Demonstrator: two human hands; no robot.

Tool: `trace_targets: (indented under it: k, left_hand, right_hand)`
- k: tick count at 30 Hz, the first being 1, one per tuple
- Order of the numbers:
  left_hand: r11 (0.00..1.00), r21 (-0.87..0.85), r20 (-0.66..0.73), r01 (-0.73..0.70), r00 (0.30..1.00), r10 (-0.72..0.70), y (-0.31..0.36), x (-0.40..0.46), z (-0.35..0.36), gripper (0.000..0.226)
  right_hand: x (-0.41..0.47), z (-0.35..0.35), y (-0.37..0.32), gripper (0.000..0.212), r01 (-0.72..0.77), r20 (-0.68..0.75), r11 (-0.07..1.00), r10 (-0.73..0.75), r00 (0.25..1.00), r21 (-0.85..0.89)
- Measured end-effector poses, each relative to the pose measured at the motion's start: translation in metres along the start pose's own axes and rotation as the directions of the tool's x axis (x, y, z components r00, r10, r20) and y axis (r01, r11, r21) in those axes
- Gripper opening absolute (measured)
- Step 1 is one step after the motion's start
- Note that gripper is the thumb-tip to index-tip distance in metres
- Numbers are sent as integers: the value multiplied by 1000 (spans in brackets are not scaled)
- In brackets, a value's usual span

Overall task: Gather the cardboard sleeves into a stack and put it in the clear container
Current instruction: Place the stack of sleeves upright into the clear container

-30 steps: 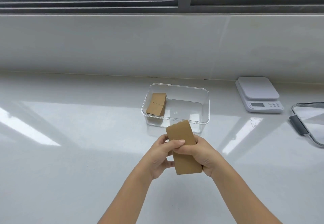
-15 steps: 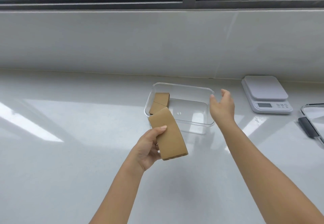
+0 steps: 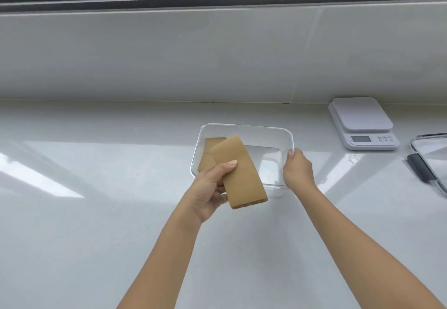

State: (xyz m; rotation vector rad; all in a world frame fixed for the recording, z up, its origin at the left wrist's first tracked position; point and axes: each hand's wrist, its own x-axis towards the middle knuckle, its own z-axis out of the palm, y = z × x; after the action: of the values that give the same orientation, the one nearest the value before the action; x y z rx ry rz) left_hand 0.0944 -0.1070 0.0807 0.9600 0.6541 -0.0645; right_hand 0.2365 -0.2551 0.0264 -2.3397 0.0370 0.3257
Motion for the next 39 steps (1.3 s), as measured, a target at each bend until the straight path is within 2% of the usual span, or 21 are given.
trace_targets:
  k: [2,4,7,10,12,15,17,18,24,29,35,39]
  left_hand:
    - [998,58,16,-11,1000,10,7,8,14,12]
    - [994,105,9,17,1000,-18,10,19,26,17]
    - [975,192,-13,117,993,-117,2,39,38,28]
    - [937,258,-18,234,971,-238,-11,50,41,25]
    - [916,302,-65,265,964,-258,-22,56,41,27]
    - [871,404,-144,280,960,-241,-40,62,41,49]
    - [858,425,-158,289,957,-244,-46,62,41,66]
    - [857,428,-158,288,957,-243,-48,62,41,68]
    - [872,418,-172,254,965,-198,-47,66,40,53]
    - [875,418,-187,243,966,-179,-49,69,41,55]
    - [830,484,-187,279,959,-213,-53,67,50,62]
    - [813,531,-140,238,971,-193,-59,62,64,44]
  right_hand:
    - [-13,0,7,29,-4,8,1000,4,1000,26]
    - [-28,-2,15,29,-3,16,999,2,1000,50]
    - [-49,-4,30,33,21,12,996,-22,1000,84]
    - [-63,-7,42,36,55,-8,989,-54,999,139]
    - [-67,-9,44,38,55,-15,982,-53,998,183]
    - [-69,-11,45,43,13,-32,966,-5,999,257]
    - [-69,-11,45,46,7,-37,962,3,999,271]
    - [-69,-11,45,46,6,-40,961,5,999,276]
    - [-66,-10,48,46,13,-49,957,1,999,290]
    - [-67,-10,48,44,20,-56,953,-3,998,303]
    - [-65,-8,49,46,7,-63,947,14,998,320]
    - [-64,-6,51,45,3,-55,949,15,998,317]
